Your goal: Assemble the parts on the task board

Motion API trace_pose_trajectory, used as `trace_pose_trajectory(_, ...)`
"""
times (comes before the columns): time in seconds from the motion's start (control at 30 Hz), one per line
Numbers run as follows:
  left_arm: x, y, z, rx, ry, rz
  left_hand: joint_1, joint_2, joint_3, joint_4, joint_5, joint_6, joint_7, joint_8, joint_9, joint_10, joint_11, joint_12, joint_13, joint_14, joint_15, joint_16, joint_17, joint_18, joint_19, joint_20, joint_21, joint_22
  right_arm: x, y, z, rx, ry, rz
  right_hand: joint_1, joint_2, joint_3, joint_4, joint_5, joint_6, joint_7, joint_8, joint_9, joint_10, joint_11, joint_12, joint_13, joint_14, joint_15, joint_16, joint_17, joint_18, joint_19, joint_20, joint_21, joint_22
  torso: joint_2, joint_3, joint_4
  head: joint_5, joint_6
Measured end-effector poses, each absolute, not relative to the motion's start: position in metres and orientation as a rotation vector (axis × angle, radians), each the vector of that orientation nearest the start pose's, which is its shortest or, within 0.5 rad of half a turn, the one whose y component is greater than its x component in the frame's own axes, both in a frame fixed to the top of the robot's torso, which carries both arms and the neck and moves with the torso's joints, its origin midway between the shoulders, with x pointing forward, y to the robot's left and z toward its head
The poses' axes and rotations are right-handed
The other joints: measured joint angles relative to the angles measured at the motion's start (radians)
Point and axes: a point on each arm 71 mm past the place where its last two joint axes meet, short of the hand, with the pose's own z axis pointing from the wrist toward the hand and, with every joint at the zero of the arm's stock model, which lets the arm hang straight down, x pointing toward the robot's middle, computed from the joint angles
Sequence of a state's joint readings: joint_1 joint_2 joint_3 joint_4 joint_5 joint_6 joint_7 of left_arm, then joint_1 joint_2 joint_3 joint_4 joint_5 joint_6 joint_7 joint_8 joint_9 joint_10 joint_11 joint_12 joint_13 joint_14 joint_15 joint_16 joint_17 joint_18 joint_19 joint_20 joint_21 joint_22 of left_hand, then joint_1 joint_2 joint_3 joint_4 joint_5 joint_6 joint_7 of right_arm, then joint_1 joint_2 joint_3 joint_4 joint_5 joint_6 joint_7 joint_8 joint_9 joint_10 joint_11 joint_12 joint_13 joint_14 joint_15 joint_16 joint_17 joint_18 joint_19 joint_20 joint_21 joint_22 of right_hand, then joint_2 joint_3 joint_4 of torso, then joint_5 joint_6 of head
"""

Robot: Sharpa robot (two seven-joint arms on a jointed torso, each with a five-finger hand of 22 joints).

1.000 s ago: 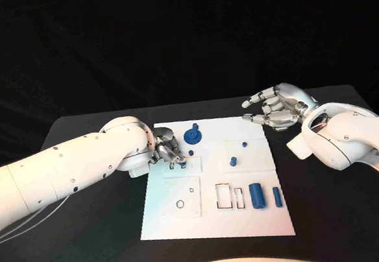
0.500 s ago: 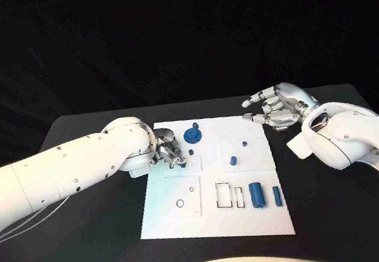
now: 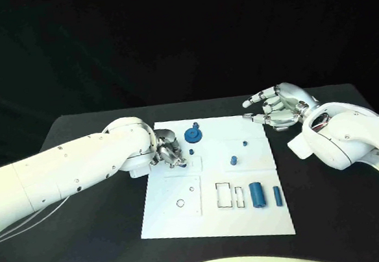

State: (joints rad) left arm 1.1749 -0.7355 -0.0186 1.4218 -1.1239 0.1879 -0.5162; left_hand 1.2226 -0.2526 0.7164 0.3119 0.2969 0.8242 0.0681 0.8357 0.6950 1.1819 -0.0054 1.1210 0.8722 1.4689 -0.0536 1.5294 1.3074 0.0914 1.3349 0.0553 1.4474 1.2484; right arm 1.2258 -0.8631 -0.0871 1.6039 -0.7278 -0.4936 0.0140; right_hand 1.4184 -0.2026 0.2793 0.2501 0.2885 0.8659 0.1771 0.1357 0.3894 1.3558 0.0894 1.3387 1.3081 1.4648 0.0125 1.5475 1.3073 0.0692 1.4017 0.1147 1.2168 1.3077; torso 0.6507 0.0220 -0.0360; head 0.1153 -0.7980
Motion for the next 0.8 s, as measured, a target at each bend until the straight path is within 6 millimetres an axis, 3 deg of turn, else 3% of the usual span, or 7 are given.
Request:
trace_pose_trajectory(0.2,0.4874,0.1916,-0.2396,-0.112,2.376,-0.394,-0.003,-0.003,0.0,0.0,0.005,0.002,-0.002,0.0,0.043,0.0,0.0,0.005,0.005,0.0,0.0,0.0,0.0,0.0,0.0,0.0,0.0,0.002,0.4733,-0.1982,-0.1825,0.544,1.663,1.025,-0.004,0.004,0.001,0.007,0.0,0.0,0.0,0.004,0.0,0.0,0.0,0.0,0.0,0.0,0.0,0.0,0.0,0.0,0.0,0.0,0.0,0.0,0.0,-0.0001,0.0,0.0,0.001)
trace_pose_trajectory(0.27,0.4873,0.1916,-0.2397,-0.11,2.379,-0.395,-0.003,-0.003,0.0,0.0,0.005,0.007,-0.003,0.0,0.044,0.009,-0.002,0.005,0.007,0.0,0.0,0.004,0.0,-0.016,0.0,0.0,0.004,0.003,0.4733,-0.1982,-0.1826,0.544,1.664,1.025,-0.004,0.004,0.001,0.007,0.0,0.0,0.0,0.004,0.0,0.0,0.0,0.0,0.0,0.0,0.0,0.0,0.0,0.0,0.0,0.0,0.0,0.0,0.0,-0.0002,0.0,0.0,0.001)
trace_pose_trajectory(0.8,0.4888,0.1927,-0.2413,-0.135,2.395,-0.403,-0.036,0.001,0.004,0.004,0.016,0.012,-0.006,0.0,0.057,0.018,-0.004,0.013,0.01,-0.004,-0.004,0.004,0.0,-0.016,0.003,-0.004,0.004,0.006,0.4732,-0.1985,-0.1829,0.545,1.664,1.024,-0.004,0.004,0.001,0.007,0.0,0.0,0.0,0.004,0.0,0.0,0.0,0.0,0.0,0.0,0.0,0.0,0.001,0.0,0.0,0.0,0.0,0.0,0.0,0.0007,-0.0002,0.001,0.0)
